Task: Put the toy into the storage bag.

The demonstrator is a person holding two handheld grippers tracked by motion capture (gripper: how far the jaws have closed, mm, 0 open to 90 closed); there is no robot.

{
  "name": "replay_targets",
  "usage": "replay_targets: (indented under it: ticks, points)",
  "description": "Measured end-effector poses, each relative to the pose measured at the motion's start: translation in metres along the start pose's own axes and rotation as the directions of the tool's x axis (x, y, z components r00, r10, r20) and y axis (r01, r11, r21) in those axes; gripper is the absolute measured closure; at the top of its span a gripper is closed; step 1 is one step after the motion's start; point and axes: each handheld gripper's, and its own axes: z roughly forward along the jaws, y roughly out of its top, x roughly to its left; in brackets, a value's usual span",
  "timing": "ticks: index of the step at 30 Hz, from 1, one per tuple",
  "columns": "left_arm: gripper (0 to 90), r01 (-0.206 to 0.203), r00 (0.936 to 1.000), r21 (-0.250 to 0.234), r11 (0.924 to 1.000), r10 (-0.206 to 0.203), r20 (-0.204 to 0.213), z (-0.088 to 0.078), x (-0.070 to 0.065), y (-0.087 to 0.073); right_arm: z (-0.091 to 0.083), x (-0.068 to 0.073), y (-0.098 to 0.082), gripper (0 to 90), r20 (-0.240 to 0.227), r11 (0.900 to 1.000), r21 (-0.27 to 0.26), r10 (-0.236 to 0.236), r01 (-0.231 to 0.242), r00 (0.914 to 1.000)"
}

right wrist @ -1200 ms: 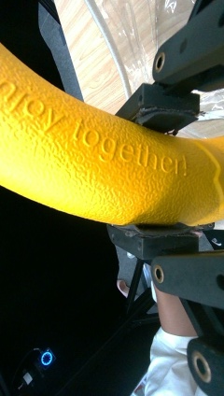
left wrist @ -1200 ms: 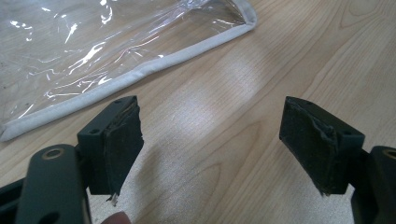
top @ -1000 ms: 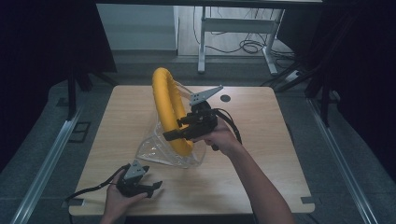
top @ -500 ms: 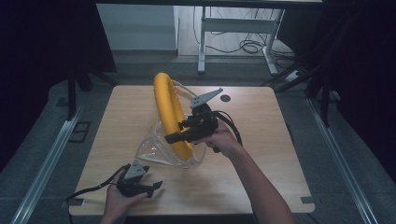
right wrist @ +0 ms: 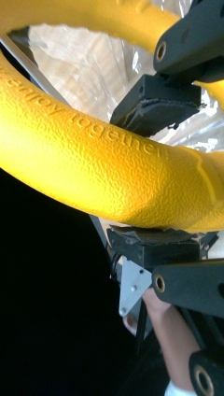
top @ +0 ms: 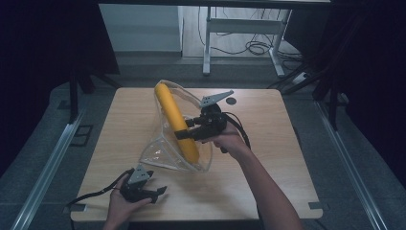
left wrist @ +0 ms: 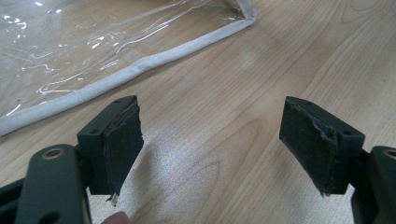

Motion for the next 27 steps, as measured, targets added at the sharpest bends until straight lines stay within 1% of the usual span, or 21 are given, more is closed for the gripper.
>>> replay_targets:
  ticks: [2, 3, 5, 7, 11, 15, 21, 27]
  points:
    - [21.1, -0.001, 1.0, -0.002, 1.0, 0.001, 0.0, 0.0, 0.0, 0.0, 0.0, 0.004, 0.0, 41.5, 0.03, 1.0, 0.005, -0.029, 0.029, 0.9991]
    - [21.1, -0.001, 1.0, -0.002, 1.0, 0.001, 0.0, 0.0, 0.0, 0.0, 0.0, 0.004, 0.0, 41.5, 0.03, 1.0, 0.005, -0.029, 0.029, 0.9991]
    - [21.1, 0.0, 1.0, -0.001, 1.0, 0.0, 0.0, -0.001, 0.0, 0.0, 0.0, 0.006, 0.0, 39.0, 0.047, 0.999, 0.005, -0.042, 0.042, 0.998]
    - [21.0, -0.001, 1.0, -0.001, 1.0, 0.001, 0.0, 0.0, 0.0, 0.0, -0.002, 0.008, -0.001, 36.6, 0.06, 0.999, -0.005, -0.043, 0.044, 0.9973]
    - [21.1, -0.001, 1.0, -0.001, 1.0, 0.001, 0.0, 0.0, 0.0, 0.0, -0.008, 0.01, -0.002, 35.2, 0.085, 0.997, -0.039, -0.059, 0.062, 0.9946]
    - [21.0, 0.0, 1.0, -0.001, 1.0, 0.0, 0.001, -0.001, 0.0, 0.0, -0.015, 0.011, -0.003, 35.1, 0.108, 0.997, -0.046, -0.064, 0.069, 0.9922]
    - [21.0, -0.001, 1.0, -0.001, 1.0, 0.001, 0.0, 0.0, 0.0, 0.0, -0.023, 0.01, -0.008, 35.2, 0.124, 0.996, -0.063, -0.06, 0.068, 0.9905]
    - [21.0, -0.001, 1.0, -0.001, 1.0, 0.001, 0.0, 0.0, 0.0, 0.0, -0.032, 0.008, -0.013, 35.4, 0.148, 0.995, -0.079, -0.047, 0.059, 0.9878]
